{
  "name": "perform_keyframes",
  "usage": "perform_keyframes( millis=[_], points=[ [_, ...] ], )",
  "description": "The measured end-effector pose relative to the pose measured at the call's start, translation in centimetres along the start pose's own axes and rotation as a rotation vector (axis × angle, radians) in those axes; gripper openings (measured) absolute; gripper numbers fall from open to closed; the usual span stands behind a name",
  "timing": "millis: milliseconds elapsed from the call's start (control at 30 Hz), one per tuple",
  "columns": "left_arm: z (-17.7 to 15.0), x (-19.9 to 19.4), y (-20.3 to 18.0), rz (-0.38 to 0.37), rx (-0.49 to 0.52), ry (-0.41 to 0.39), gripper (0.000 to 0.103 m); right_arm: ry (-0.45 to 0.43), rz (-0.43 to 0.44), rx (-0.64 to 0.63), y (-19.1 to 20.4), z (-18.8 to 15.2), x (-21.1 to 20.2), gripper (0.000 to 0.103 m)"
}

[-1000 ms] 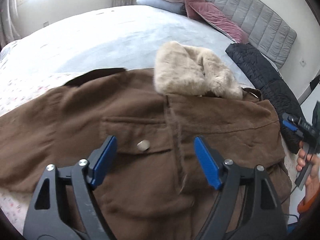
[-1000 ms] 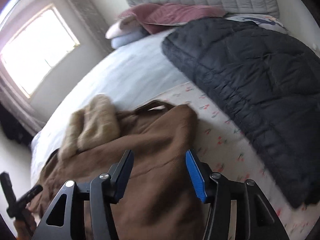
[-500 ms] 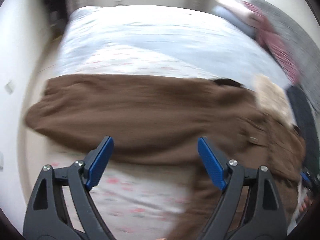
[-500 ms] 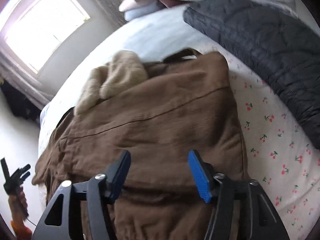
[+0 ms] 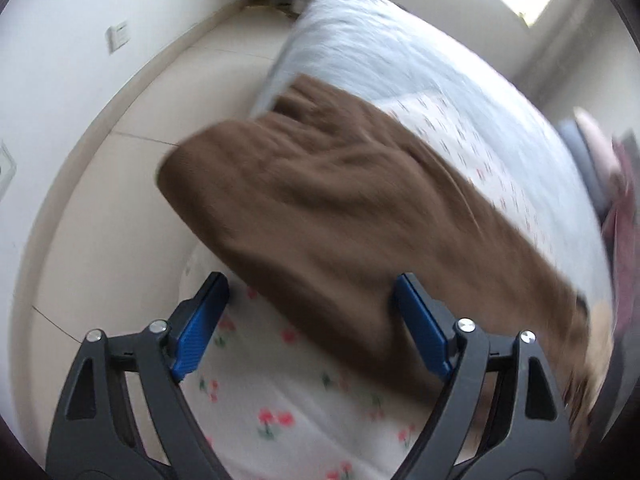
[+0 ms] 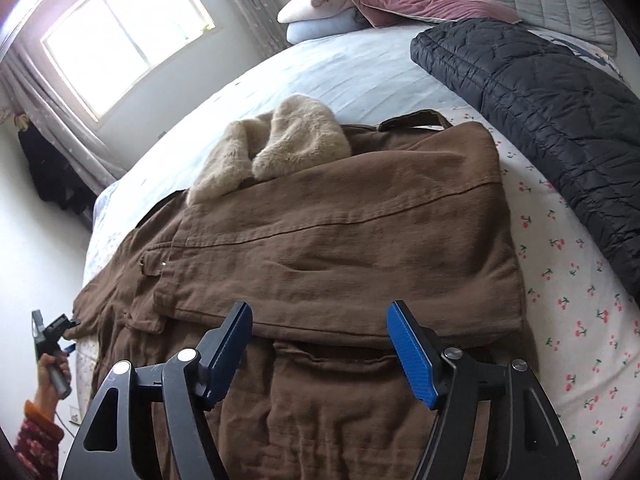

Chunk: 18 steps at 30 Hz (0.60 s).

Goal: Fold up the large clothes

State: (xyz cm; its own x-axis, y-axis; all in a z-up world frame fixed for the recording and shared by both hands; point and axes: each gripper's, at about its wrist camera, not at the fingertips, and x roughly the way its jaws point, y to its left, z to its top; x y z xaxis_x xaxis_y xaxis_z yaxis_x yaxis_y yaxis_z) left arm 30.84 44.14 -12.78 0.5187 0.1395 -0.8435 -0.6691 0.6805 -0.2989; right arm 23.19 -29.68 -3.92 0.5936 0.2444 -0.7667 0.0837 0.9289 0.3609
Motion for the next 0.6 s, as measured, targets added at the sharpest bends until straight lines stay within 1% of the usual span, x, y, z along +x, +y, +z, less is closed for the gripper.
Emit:
perform_keyframes(
  millis=[33, 67, 100, 133, 200, 233, 267, 367, 400, 467, 600],
  points=[
    [0.3, 0.1, 0.6, -0.028, -0.045, -0.019, 0.071, 0.007, 0.000, -0.003, 0.1, -0.1, 0.2, 0.071],
    [0.6, 0.1, 1.0, -0.049, -0.087, -0.038, 0.065, 0.017, 0.001, -0.008, 0.1, -0.1, 0.4, 0.071],
    [0.8, 0.0, 1.2, -0.055, -0.117, -0.054, 0.049, 0.024, -0.001, -0.012, 0.1, -0.2, 0.5, 0.071],
    [1.1, -0.3, 1.5, -0.070, -0.156, -0.076, 0.031, 0.025, -0.005, -0.015, 0.1, -0.2, 0.6, 0.071],
    [1.5, -1.1, 1.4, -0.098, -0.188, -0.117, 0.008, 0.013, -0.019, -0.009, -0.1, -0.2, 0.4, 0.071],
    [1.8, -1.7, 1.1, -0.121, -0.184, -0.141, 0.008, 0.010, -0.018, -0.005, -0.3, -0.2, 0.3, 0.071],
    [1.9, -3.0, 0.2, -0.140, -0.158, -0.184, 0.007, 0.008, -0.014, 0.001, -0.4, -0.2, 0.2, 0.071],
    [1.7, -6.5, -3.1, -0.163, -0.031, -0.281, 0.007, -0.012, 0.003, 0.033, -1.0, -0.1, -0.3, 0.071],
    [1.4, -8.1, -5.0, -0.196, 0.020, -0.312, 0.007, -0.018, 0.006, 0.039, -1.1, 0.0, -0.5, 0.071],
    [0.7, -10.7, -8.0, -0.264, 0.083, -0.343, 0.007, -0.027, 0.014, 0.045, -1.2, 0.0, -0.9, 0.071],
    [-1.6, -15.8, -14.3, -0.412, 0.198, -0.383, 0.006, -0.021, 0.033, 0.048, -1.2, 0.0, -1.2, 0.071]
  ],
)
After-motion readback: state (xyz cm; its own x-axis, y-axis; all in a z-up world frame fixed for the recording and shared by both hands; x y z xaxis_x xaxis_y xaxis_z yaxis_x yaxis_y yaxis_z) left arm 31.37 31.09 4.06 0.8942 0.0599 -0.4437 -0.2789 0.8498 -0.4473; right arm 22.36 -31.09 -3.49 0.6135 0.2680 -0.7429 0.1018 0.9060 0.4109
